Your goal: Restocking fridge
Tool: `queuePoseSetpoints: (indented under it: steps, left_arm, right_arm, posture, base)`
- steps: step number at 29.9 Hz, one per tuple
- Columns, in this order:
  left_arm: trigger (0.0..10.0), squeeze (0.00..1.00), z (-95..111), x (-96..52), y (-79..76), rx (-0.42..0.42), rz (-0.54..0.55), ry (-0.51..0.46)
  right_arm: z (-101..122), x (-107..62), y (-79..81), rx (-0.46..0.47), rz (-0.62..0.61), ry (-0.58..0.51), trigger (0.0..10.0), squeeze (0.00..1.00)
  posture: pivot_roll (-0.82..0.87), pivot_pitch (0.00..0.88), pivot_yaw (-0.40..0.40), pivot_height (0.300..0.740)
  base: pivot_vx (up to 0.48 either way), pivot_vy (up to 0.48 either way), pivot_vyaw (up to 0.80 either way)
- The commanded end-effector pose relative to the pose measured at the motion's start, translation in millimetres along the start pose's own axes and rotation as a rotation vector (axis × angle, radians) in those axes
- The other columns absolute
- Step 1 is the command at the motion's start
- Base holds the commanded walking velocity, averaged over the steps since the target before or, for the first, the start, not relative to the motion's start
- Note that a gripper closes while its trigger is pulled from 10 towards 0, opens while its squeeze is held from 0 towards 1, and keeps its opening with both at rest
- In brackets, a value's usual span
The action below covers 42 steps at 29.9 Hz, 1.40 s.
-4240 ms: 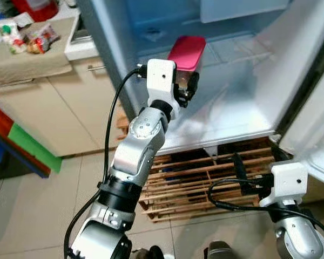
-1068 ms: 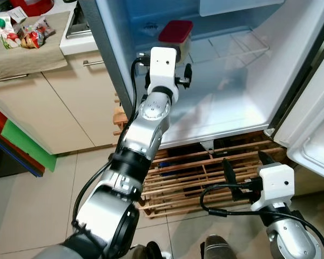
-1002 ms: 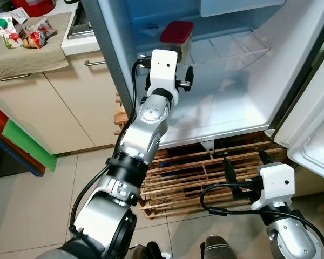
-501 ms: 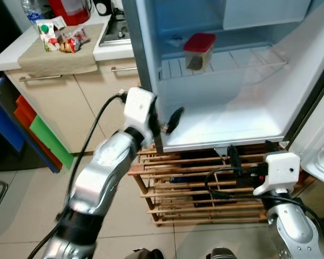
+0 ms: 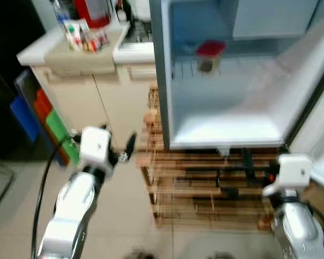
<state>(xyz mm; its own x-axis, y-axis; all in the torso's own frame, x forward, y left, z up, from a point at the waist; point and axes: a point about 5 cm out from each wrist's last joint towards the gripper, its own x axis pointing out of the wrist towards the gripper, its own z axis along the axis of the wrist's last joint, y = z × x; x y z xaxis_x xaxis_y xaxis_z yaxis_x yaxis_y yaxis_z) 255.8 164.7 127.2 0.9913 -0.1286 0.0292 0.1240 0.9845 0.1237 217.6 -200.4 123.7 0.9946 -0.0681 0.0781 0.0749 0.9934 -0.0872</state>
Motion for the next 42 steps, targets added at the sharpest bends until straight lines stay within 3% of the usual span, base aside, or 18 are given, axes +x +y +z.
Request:
queuePoseSetpoints:
  steps: [1,5,9,16,42]
  left_arm:
    - [10.0,0.00,4,4.8,-0.4,0.022,0.031,-0.033]
    - [10.0,0.00,4,11.1,5.1,0.010,0.065,-0.096]
    - [10.0,0.00,13,16.3,-1.6,-0.051,0.008,-0.112]
    - [10.0,0.00,18,20.0,-12.5,-0.082,-0.016,-0.130]
    - [10.0,0.00,14,30.7,-13.2,-0.108,-0.022,-0.094]
  right_arm:
    - [-8,-5.8,-4.8,0.021,-0.037,0.031,10.0,0.00]
    - [-10,-1.4,-13.6,0.034,-0.110,-0.036,10.0,0.00]
    - [-16,-3.2,-15.0,0.009,-0.092,-0.009,10.0,0.00]
    - [-28,-1.7,-8.5,0.022,-0.035,0.043,10.0,0.00]
    - [-25,6.1,-4.0,0.036,0.011,0.027,10.0,0.00]
  posture:
    - [-0.20,0.000,0.106,0.740]
    - [-0.21,0.000,0.117,0.740]
    - [-0.20,0.000,0.113,0.740]
    - [-0.19,0.000,0.098,0.740]
    - [-0.19,0.000,0.096,0.740]
  base:
    - [0.000,0.000,0.00]
    - [0.000,0.000,0.00]
    - [0.000,0.000,0.00]
    - [0.000,0.000,0.00]
    - [0.000,0.000,0.00]
